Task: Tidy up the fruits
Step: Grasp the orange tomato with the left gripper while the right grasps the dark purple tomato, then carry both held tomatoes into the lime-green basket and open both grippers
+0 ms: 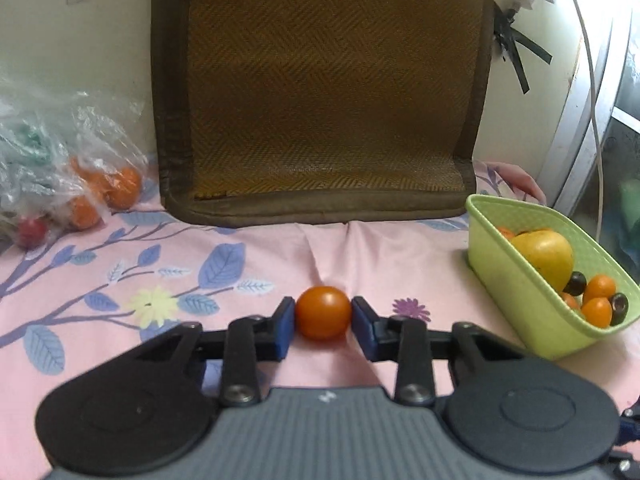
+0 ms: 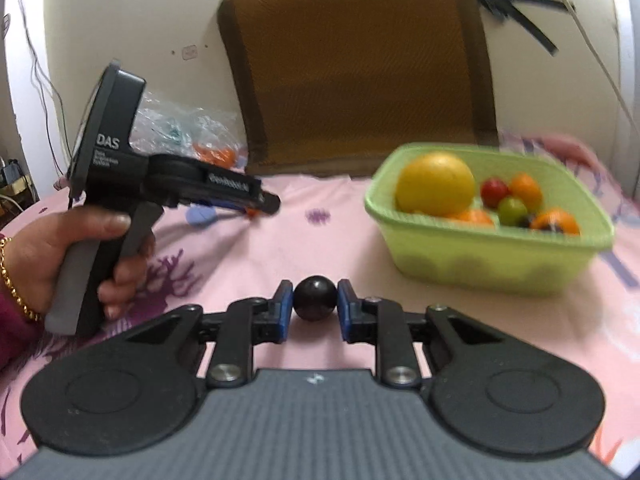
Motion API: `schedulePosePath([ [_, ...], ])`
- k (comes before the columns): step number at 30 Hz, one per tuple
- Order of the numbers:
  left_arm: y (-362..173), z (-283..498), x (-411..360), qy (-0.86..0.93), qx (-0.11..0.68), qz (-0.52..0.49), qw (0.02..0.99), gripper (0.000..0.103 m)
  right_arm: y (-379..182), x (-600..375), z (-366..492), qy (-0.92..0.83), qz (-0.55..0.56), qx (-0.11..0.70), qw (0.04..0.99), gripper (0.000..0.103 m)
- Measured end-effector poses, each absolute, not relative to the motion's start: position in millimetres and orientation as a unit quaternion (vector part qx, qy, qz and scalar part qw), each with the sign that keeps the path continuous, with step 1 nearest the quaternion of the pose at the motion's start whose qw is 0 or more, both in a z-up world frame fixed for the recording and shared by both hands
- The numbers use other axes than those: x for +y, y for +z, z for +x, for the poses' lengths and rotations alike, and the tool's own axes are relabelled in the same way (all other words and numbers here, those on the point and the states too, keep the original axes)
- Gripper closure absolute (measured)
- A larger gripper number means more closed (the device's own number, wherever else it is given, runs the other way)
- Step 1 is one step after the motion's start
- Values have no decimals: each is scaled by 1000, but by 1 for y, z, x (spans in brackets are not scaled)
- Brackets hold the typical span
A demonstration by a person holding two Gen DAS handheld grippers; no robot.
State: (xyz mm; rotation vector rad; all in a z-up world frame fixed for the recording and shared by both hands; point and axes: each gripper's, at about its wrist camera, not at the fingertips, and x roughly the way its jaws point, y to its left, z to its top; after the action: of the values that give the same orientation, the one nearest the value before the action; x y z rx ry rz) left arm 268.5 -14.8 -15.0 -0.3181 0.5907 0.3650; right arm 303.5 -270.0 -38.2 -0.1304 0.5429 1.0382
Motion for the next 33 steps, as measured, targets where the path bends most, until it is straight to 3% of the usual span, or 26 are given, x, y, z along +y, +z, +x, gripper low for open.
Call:
schedulePosePath([
  [5,-3,231,-43,150,247,-179,940,73,-39,-285,304,480,-16,272,834,77],
  [20,-10,166,-231,-39,283,-82,955,72,-56,-405,253,402,-43,231,885,76],
  [24,-13,164,-246,-26,291,-55,955,69,-59,-415,246,401,-40,221,888,75],
  [26,-11,162,-246,-18,288,-57,956,60,-61,-416,244,401,-41,217,889,73],
  [33,-10,159,-251,-6,294,-47,955,59,-64,-424,239,409,-37,207,888,72],
])
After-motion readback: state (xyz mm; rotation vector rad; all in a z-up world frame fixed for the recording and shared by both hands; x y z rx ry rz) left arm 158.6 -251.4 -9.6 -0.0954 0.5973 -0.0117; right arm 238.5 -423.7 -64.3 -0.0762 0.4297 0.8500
